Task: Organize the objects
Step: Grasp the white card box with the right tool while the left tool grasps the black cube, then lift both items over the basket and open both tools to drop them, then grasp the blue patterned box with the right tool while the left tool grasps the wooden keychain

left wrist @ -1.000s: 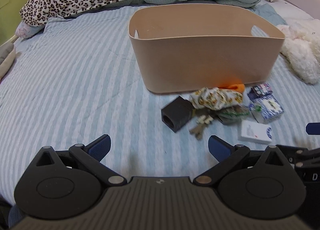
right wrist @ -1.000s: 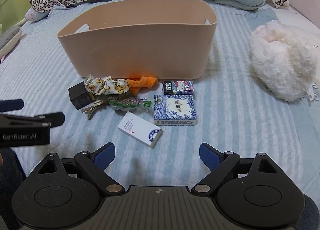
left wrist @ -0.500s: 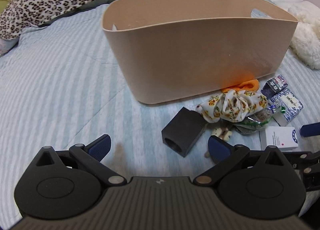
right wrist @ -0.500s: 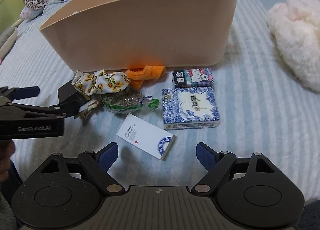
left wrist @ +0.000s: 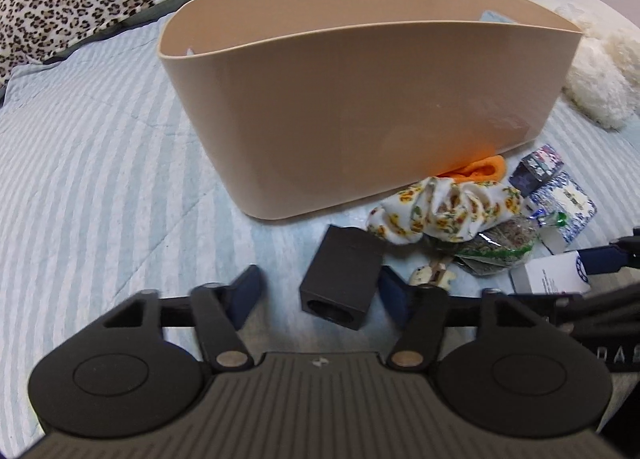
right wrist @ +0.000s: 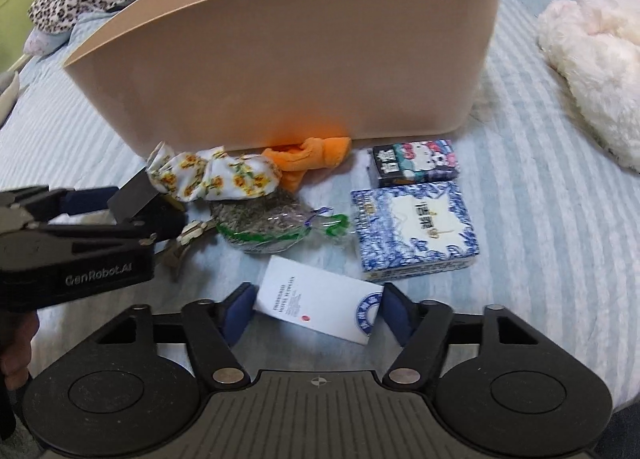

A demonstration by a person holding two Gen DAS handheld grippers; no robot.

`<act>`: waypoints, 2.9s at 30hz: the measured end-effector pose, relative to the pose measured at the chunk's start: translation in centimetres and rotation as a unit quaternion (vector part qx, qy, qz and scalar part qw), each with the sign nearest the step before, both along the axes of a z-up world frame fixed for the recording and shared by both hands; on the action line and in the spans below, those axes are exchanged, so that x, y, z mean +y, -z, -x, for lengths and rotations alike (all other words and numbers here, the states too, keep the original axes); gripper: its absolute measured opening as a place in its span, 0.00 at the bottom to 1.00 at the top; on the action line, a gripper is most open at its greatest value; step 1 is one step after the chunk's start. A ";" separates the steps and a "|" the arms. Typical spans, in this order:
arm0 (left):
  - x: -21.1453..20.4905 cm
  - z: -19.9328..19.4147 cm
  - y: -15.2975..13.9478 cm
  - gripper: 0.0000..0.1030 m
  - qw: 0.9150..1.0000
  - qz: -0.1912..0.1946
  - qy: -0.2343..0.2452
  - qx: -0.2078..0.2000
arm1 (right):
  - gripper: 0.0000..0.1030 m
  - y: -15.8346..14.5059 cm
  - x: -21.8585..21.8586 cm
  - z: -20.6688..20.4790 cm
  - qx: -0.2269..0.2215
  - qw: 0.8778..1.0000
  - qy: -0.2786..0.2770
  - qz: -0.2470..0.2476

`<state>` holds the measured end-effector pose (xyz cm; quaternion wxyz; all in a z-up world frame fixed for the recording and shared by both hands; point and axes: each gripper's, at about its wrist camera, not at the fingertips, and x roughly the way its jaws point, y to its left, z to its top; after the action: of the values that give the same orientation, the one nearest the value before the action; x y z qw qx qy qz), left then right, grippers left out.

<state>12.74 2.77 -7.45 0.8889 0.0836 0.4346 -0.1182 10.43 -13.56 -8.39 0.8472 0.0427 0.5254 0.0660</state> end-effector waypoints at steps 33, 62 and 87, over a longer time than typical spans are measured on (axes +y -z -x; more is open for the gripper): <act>-0.7 -1.1 -15.1 0.33 0.986 0.027 -0.065 -0.151 | 0.60 -14.3 -5.0 -2.9 -0.237 0.971 0.003 -0.009; -5.0 -8.2 -9.2 0.78 0.995 -0.045 -0.072 -0.053 | 0.80 -9.8 -4.0 -9.6 -0.128 0.989 -0.052 0.049; -0.2 1.8 -3.7 0.90 0.996 -0.050 -0.070 0.018 | 0.99 -6.4 -8.1 -1.4 -0.067 0.996 -0.009 0.052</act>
<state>10.93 2.58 -3.79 0.8820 0.0949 0.4603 -0.0353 11.86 -21.63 -1.97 0.8810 -0.0112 0.4704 0.0489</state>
